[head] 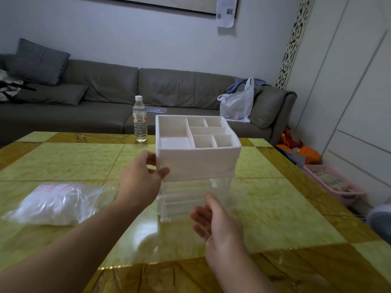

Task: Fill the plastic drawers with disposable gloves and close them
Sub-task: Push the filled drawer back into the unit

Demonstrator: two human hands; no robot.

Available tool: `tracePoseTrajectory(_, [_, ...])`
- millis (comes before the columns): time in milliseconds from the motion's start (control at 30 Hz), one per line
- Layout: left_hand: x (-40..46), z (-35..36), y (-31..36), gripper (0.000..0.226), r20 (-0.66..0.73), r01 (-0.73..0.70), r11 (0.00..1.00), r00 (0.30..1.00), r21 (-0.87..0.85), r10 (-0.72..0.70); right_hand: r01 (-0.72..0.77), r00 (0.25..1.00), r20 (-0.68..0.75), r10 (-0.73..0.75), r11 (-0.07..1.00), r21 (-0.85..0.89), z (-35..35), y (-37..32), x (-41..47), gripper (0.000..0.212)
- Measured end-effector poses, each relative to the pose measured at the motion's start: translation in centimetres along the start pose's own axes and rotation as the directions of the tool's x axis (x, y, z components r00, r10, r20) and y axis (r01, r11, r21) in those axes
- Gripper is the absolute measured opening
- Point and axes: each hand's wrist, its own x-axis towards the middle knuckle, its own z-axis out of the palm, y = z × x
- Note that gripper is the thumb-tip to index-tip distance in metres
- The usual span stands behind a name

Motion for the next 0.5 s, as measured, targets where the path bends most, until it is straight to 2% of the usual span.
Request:
tracePoseTrajectory(300, [0.7,1.8,0.9,0.028,0.017,-0.001,1.000,1.000,-0.008,0.001,-0.016,0.999,-0.029,0.016,1.000,0.021,-1.9,0.0,-3.4,0.024])
tracePoseTrajectory(500, [0.8,2.6,1.1,0.026,0.014,-0.008,1.000,1.000,-0.005,0.008,0.071,0.994,-0.091,-0.067,0.997,0.043,-2.3,-1.0,-4.0,0.030])
